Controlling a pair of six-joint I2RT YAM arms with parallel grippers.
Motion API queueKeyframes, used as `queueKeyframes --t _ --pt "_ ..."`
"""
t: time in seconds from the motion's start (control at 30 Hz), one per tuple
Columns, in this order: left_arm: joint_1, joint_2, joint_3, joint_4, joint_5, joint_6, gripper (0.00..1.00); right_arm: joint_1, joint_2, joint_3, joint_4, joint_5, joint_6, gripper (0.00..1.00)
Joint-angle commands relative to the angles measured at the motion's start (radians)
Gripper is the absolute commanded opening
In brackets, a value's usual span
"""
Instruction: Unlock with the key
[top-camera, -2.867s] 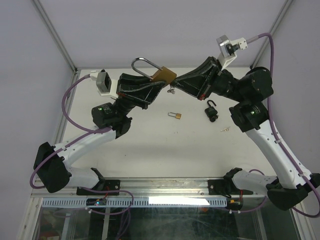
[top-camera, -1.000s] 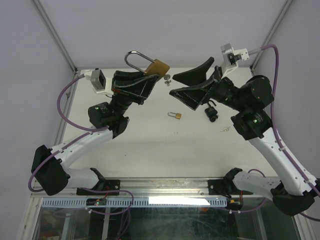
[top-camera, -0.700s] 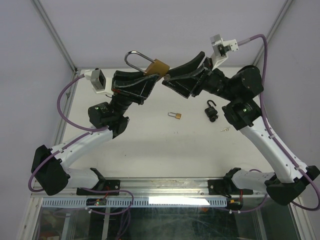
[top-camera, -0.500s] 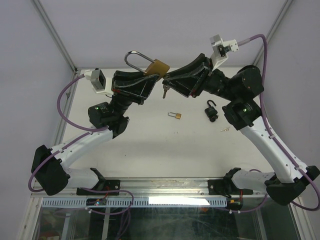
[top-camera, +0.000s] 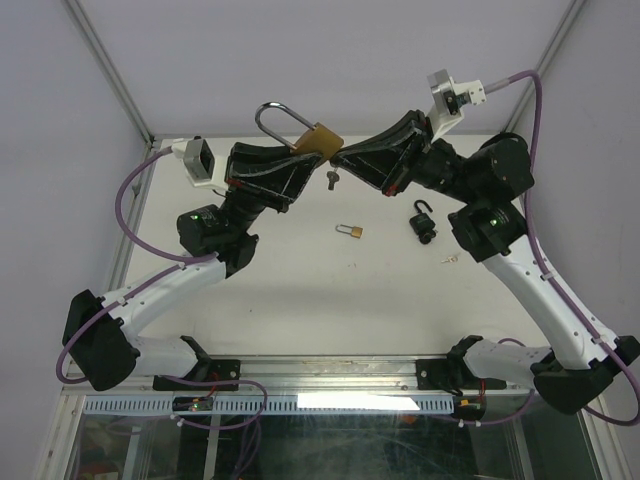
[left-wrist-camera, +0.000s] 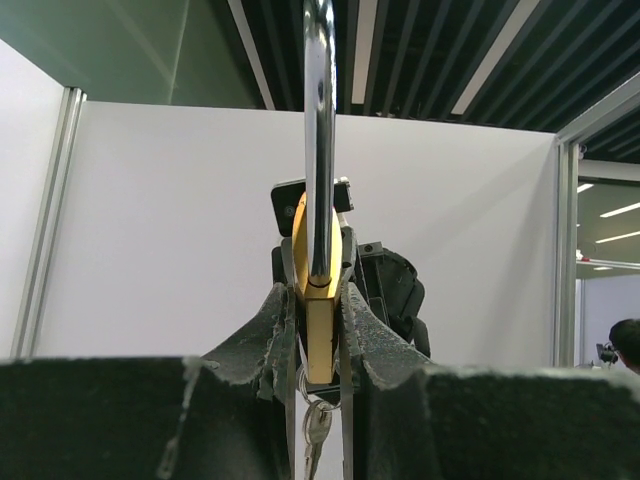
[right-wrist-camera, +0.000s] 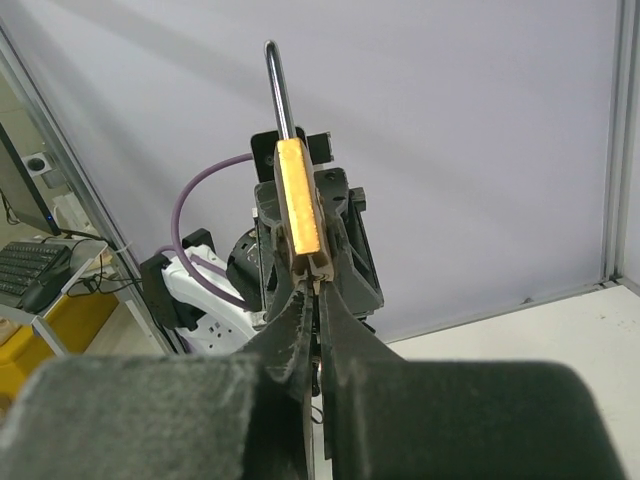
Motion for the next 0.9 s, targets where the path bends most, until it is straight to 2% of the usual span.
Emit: queueKeyframes --t 0.0,0.2,0.3,0.43,0.63,0.87 --pt "0.001 -0.025 0.043 0.055 -0.024 -0.006 0.00 0.001 -0.003 0.033 0.079 -0.034 0.045 0.00" --pt "-0.002 0.006 0.027 0.017 0.013 -0.007 0.00 0.011 0.081 0.105 0.146 -0.076 0.197 0.00" --pt "-0.002 0.018 0.011 0.040 0.074 0.053 0.00 0.018 0.122 0.124 0.233 -0.117 0.345 0.00" --pt "0.012 0.028 0.005 0.081 0.145 0.118 0.00 0.042 0.145 0.149 0.237 -0.163 0.428 0.00" --pt "0.045 0.033 0.003 0.094 0.194 0.041 0.00 0.057 0.152 0.117 0.322 -0.243 0.555 0.00" --pt "0.044 0.017 -0.003 0.103 0.195 0.018 0.00 0.060 0.166 0.088 0.432 -0.293 0.695 0.00"
